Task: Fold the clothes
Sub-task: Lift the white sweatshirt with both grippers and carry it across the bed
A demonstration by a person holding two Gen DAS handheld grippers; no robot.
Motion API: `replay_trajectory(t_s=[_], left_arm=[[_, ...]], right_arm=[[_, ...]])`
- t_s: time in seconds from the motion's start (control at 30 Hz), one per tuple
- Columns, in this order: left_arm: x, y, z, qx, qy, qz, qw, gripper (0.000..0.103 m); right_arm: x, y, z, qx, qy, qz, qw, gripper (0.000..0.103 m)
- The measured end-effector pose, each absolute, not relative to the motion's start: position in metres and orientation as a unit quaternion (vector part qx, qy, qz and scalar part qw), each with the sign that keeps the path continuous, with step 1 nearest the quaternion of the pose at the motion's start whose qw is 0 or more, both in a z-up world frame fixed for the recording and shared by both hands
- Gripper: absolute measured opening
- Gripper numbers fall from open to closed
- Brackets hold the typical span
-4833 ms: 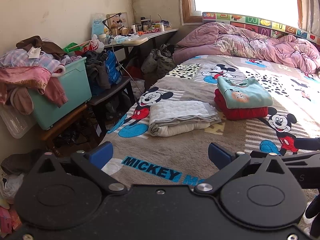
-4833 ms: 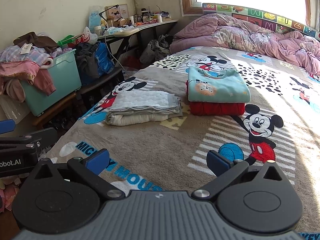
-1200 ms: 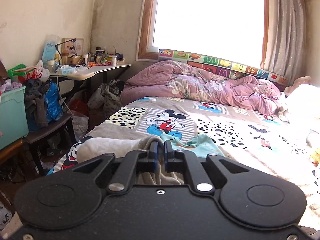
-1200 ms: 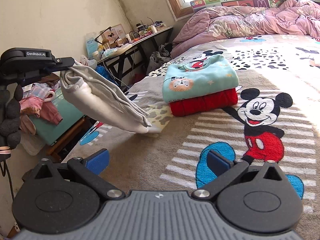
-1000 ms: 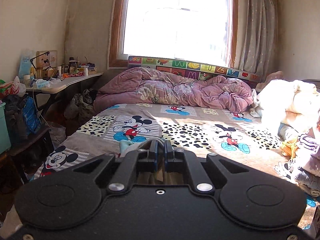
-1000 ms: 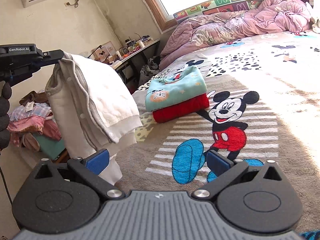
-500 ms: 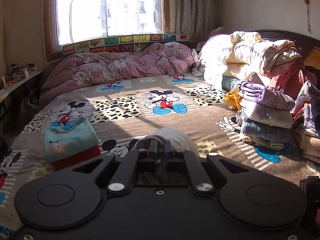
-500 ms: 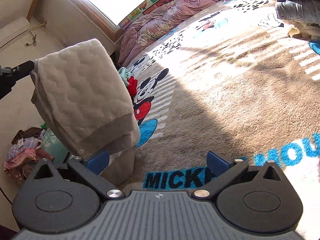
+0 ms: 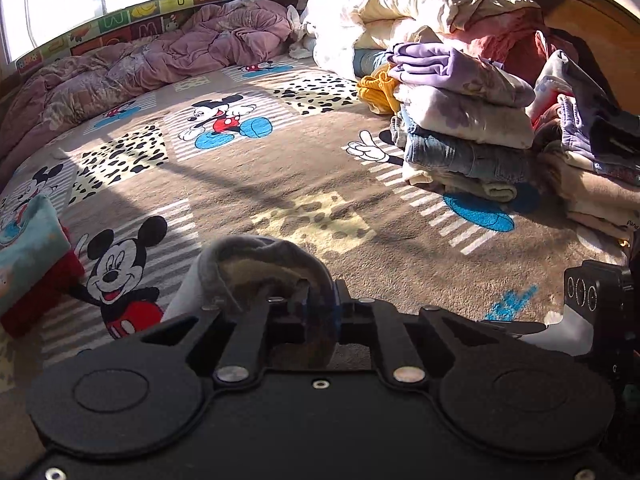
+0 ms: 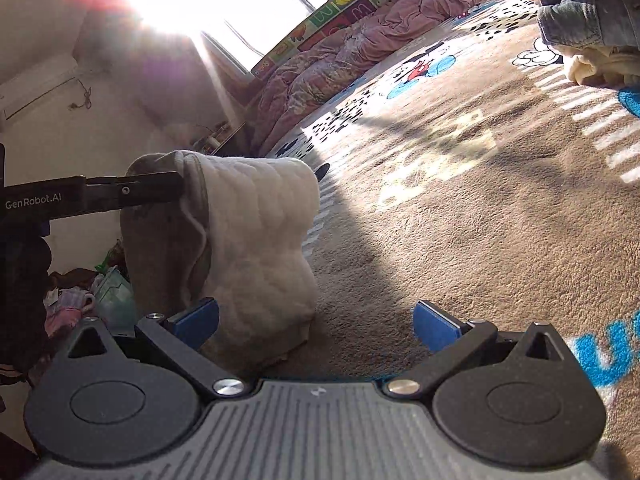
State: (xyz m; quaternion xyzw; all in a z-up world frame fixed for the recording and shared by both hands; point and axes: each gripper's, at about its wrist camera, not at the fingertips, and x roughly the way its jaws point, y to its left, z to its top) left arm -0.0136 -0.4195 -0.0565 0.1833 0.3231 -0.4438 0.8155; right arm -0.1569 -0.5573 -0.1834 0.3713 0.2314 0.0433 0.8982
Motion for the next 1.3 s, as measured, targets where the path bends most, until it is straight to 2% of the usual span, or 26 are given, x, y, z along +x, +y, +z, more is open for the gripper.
replay_trajectory(t_s=[0.03,0.1,0.17,0.27,0.63,1.03,1.3], left_arm=[[-0.013,-0.417,-0.052,0.177,0.322,-0.45,0.814,0.021],[-0.01,-0.406,-0.042,0.162,0.315,-0.451,0.819,0.039],[-0.005,-0.394,-0.031,0.147,0.308,-0.449,0.826,0.047],[0.007,-0.377,-0.024,0.13,0.304,-0.435,0.837,0.047],[0.051,-0.351,-0.053,0.158,0.335,-0.35,0.86,0.048],[0.048,-0.348,-0.098,0.27,0.357,-0.336,0.829,0.061],[0.053,-0.342,-0.121,0.312,0.378,-0.324,0.809,0.061]], right_arm=[[-0.156,-0.559,-0.186,0.375,0.233,0.044,0.896,0.103],[-0.155,-0.561,-0.189,0.382,0.237,0.042,0.892,0.103],[-0.155,-0.562,-0.19,0.382,0.236,0.039,0.893,0.103],[-0.155,-0.56,-0.188,0.372,0.232,0.036,0.898,0.103],[-0.135,-0.522,-0.175,0.262,0.213,0.04,0.94,0.1],[-0.106,-0.438,-0.161,0.117,0.216,0.025,0.969,0.1],[-0.096,-0.445,-0.17,0.133,0.225,0.01,0.965,0.1]])
